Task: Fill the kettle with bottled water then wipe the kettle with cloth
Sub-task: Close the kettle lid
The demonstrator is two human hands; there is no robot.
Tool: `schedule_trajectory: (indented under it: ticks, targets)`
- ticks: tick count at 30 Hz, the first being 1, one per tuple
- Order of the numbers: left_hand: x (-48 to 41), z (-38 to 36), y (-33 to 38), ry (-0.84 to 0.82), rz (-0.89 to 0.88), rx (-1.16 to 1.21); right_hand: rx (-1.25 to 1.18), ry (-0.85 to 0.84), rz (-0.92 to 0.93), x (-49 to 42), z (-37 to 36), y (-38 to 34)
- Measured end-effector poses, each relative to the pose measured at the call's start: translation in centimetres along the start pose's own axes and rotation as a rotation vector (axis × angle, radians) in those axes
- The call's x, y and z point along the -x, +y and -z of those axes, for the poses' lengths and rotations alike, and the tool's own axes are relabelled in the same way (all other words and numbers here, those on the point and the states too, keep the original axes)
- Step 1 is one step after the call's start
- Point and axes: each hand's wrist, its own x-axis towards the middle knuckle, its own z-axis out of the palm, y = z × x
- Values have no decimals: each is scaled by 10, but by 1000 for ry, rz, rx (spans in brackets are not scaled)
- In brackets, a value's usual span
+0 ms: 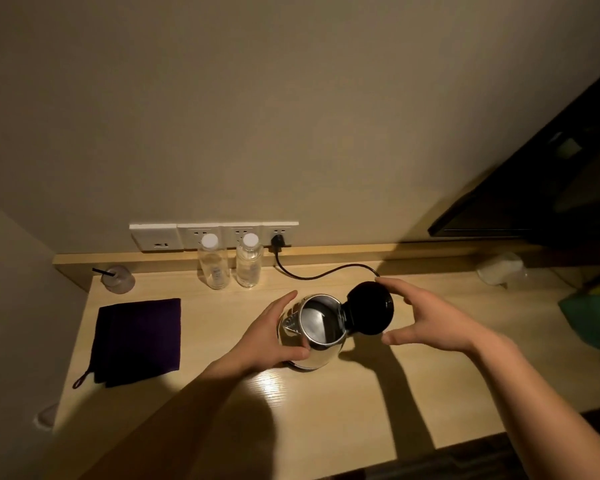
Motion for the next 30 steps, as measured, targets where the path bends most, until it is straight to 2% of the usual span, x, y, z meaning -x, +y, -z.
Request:
schedule_trajectory:
  ticks: [7, 11, 13, 16, 20, 30]
  targets:
    - [-2, -8, 0, -5, 5, 74, 4, 94, 190, -10, -21, -9]
    - [-2, -2, 2, -124, 23, 123, 161, 109, 285, -25, -44, -35]
    - [0, 1, 9, -181, 70, 272, 274, 87, 304, -34, -61, -43]
    - [-4, -1, 20, -64, 168, 466, 300, 80, 303, -43, -78, -44]
    - [-11, -8, 28, 76, 188, 436, 186, 74, 260, -47, -77, -37]
    - [-13, -14, 28, 170, 127, 391, 106, -5, 245, -53, -77, -31]
